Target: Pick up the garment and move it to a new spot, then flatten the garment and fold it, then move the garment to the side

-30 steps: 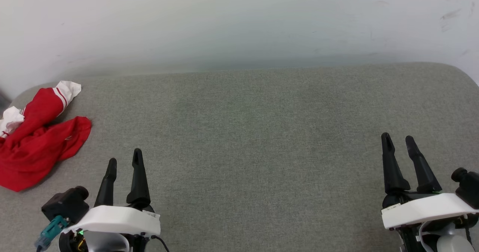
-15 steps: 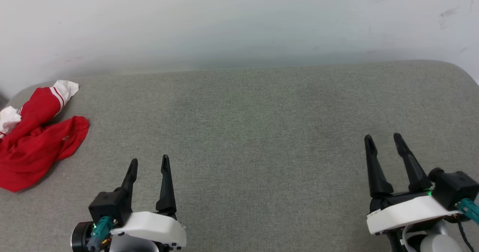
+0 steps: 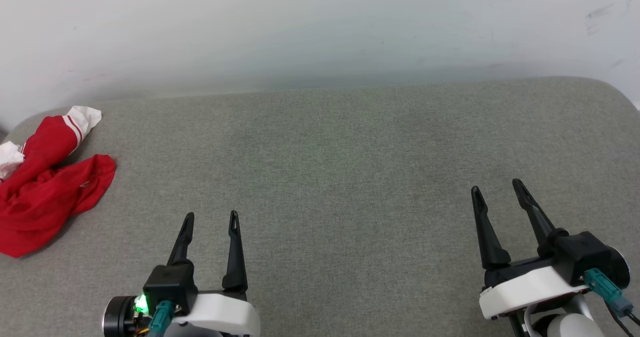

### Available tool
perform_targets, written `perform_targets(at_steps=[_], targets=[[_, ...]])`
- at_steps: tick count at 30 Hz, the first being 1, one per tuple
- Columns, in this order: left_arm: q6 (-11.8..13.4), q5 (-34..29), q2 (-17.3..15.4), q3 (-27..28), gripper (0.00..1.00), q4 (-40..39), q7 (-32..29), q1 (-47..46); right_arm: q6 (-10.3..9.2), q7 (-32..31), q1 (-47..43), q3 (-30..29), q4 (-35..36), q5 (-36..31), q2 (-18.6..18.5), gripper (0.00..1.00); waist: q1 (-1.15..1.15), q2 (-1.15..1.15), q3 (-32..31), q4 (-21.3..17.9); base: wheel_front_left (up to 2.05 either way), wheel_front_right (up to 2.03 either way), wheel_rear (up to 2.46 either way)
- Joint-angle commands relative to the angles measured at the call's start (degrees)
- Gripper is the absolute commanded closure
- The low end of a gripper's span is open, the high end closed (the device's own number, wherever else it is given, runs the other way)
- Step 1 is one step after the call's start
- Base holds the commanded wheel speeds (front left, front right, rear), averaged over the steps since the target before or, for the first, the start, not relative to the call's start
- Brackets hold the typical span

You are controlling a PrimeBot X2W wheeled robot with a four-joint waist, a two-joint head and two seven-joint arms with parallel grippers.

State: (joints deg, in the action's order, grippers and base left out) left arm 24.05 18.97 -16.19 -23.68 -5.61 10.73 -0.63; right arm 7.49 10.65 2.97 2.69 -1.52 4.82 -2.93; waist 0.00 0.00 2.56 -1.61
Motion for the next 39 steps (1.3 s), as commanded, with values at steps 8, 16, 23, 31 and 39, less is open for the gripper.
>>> perform_targets(at_steps=[8, 16, 23, 31, 39], targets=[[-5.0, 0.7, 3.7, 5.8, 0.0, -2.9, 1.3, 2.0, 0.0, 1.4, 0.8, 0.1, 0.8, -1.5, 0.1, 0.0, 0.0, 0.0, 0.2, -0.1, 0.0, 0.0, 0.0], [-17.4, -2.1, 9.5, 15.1, 0.0, -0.5, 2.2, 5.2, 0.0, 2.4, -0.1, -0.5, -1.8, 3.9, 0.1, 0.0, 0.0, 0.0, 0.2, -0.2, 0.0, 0.0, 0.0], [-24.6, -7.1, 12.0, 18.3, 0.0, 1.9, 3.1, 6.3, -0.01, 3.1, -0.1, -0.3, -5.1, 4.1, 0.1, 0.0, 0.0, 0.0, 0.0, -0.5, 0.0, 0.0, 0.0], [-28.3, -10.5, 13.1, 20.2, 0.0, 4.6, 3.9, 7.0, -0.01, 4.0, 0.2, -0.1, -6.0, 1.4, 0.1, 0.0, 0.0, 0.0, -0.2, -0.9, 0.0, 0.0, 0.0], [-29.0, -12.5, 13.3, 20.2, 0.0, 5.0, 4.6, 7.3, -0.01, 4.7, -0.1, -0.1, -6.2, -0.8, 0.1, 0.0, 0.0, 0.0, -0.4, -1.1, 0.0, 0.0, 0.0]])
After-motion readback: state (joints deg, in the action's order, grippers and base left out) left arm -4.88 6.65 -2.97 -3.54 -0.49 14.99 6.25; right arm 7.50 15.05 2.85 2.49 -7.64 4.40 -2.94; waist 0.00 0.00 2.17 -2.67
